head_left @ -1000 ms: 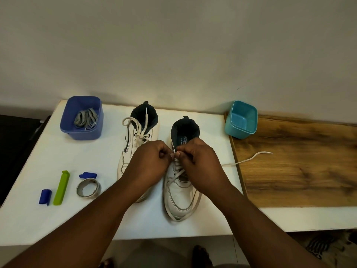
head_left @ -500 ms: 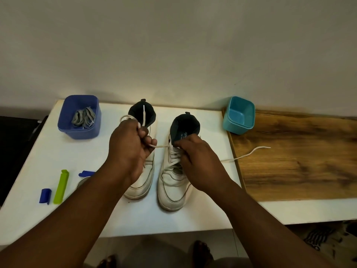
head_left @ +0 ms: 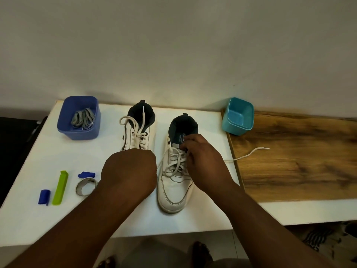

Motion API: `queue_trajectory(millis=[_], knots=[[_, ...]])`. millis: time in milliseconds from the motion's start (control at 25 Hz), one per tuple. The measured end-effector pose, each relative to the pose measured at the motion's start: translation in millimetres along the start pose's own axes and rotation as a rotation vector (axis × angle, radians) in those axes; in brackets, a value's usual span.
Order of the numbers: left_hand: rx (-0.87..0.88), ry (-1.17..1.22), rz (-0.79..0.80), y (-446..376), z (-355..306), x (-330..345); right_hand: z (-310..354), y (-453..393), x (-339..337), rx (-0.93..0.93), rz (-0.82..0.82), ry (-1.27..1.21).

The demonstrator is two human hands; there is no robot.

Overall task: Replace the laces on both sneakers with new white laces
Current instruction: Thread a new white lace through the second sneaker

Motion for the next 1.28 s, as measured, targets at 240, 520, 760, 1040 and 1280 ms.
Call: queue_trajectory(millis=[240,520,760,1040,1280], knots=[[0.151,0.346,-0.351,-17,-22,-11,0,0,0,-0.023,-0.003,0.014],[-0.182,0.091,-0.128,0,33,-14,-2,1,-5,0.0,-0.013,-0.056],[0.096,0.17,-0.479,-13,-23,-14,2,3,-4,0.006,0.06,-0.059],[-0.206,0.022,-0.485,-9,5,-22,-1,1,-4,0.025,0.052,-0.08],[-0.079,0.1,-0.43,-7,-13,-14,-3,-1,1,0.031,-0.012,-0.072]])
Point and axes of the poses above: each hand's wrist, its own y-axis away from the middle knuckle, its own x-axis out of the palm, z = x × y, the point moved 2 cm from there along -y, towards the middle knuckle, and after that the axes turned 14 degrees about z, right-handed, at the moved point
